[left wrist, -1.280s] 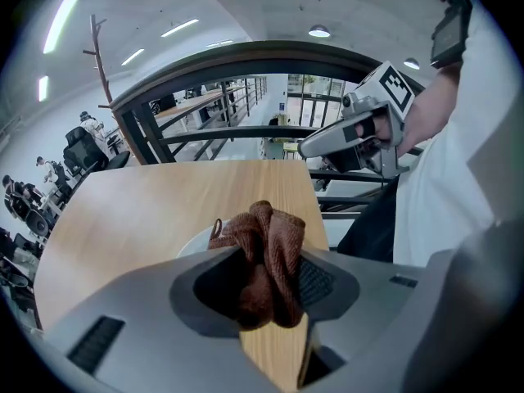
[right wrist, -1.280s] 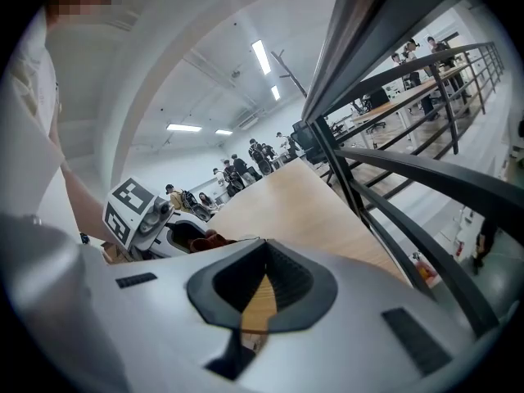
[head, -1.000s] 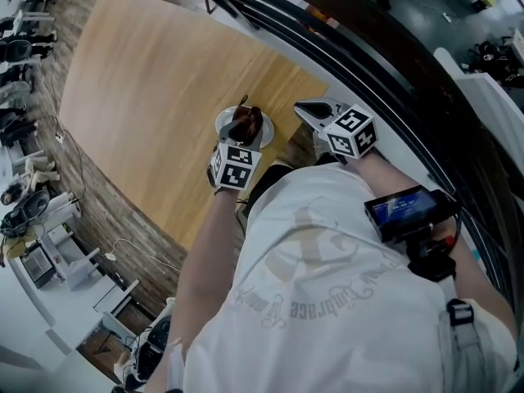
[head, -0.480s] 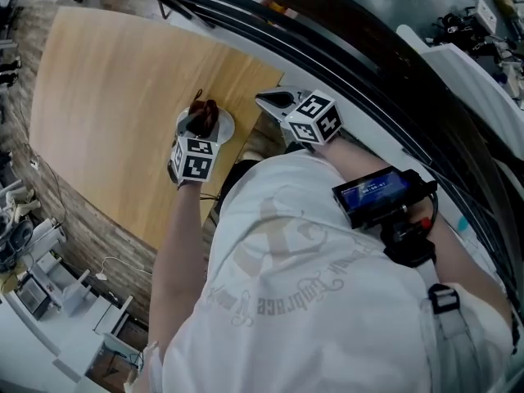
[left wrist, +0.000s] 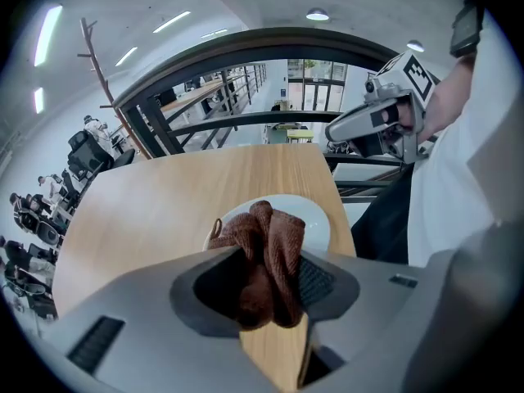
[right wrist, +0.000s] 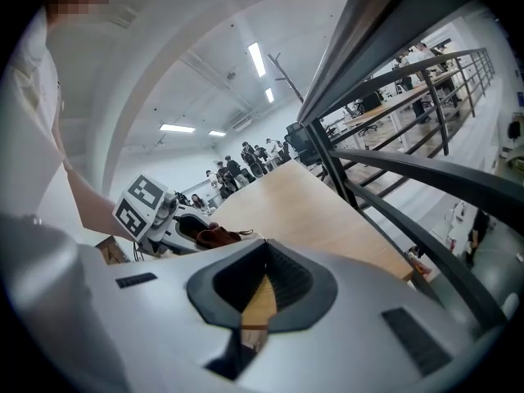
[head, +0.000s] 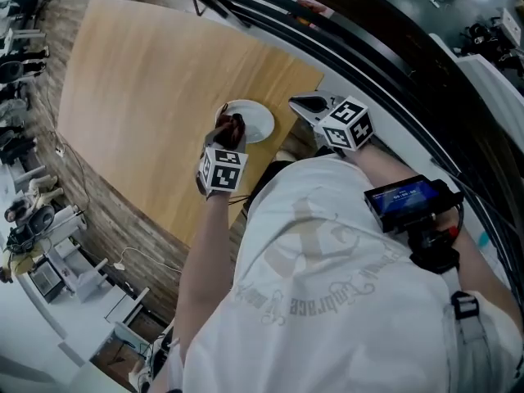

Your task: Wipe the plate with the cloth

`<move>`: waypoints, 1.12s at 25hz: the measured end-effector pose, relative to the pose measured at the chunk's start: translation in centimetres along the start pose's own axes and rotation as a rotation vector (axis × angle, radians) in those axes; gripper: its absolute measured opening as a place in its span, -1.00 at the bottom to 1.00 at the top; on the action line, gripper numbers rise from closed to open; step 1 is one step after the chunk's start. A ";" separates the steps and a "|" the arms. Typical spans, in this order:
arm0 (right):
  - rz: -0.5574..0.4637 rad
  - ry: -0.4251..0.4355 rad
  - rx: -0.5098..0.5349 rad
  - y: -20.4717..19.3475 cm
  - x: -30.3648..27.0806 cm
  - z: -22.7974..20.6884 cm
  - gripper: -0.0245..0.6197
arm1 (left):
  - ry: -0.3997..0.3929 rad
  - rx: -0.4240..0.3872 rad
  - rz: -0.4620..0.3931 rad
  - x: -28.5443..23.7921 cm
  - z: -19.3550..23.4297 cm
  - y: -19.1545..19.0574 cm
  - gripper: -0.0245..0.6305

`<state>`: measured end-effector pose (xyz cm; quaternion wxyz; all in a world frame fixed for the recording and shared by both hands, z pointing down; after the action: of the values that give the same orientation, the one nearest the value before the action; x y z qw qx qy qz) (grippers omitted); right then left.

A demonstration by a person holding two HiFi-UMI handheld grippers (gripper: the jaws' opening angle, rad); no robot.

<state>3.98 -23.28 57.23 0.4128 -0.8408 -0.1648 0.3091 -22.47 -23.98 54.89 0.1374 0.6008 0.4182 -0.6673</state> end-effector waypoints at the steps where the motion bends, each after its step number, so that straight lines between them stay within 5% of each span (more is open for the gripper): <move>1: 0.001 0.001 0.000 -0.1 0.0 0.0 -0.88 | 0.001 0.003 0.002 0.1 -0.2 -0.2 -0.41; 28: 0.013 -0.031 -0.052 -1.3 1.4 -0.1 -0.88 | 0.024 -0.002 -0.032 -1.7 1.5 2.9 -0.41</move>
<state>5.09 -21.76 57.79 0.3861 -0.8474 -0.1739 0.3204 -21.13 -27.34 55.21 0.1222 0.6021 0.4299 -0.6616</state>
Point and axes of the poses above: the fingertips, and each gripper's own axes: x backward along the fingers, z to its left, y out of its top, the point moved 10 cm from there along x, backward along the fingers, and after that the axes turned 5 degrees about x, right-handed, at the moved point
